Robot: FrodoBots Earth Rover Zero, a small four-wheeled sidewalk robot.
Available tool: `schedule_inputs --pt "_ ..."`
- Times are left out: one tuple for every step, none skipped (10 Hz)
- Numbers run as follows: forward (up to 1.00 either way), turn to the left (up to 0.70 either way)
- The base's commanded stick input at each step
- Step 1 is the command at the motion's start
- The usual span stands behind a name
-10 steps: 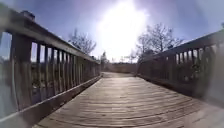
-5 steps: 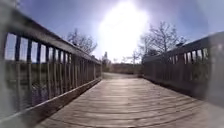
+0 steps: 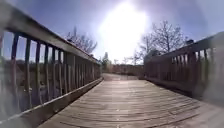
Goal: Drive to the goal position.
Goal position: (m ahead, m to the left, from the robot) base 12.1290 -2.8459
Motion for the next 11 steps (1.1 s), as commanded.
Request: schedule_inputs --pt "0.70 -0.04" --pt "0.70 -0.05" --pt "0.70 -0.06" --pt "0.70 -0.08" --pt "0.70 -0.04" --pt "0.70 -0.05" --pt "0.70 -0.05" --pt "0.70 -0.06" --pt "0.70 -0.07" --pt "0.70 -0.08" --pt "0.70 -0.08"
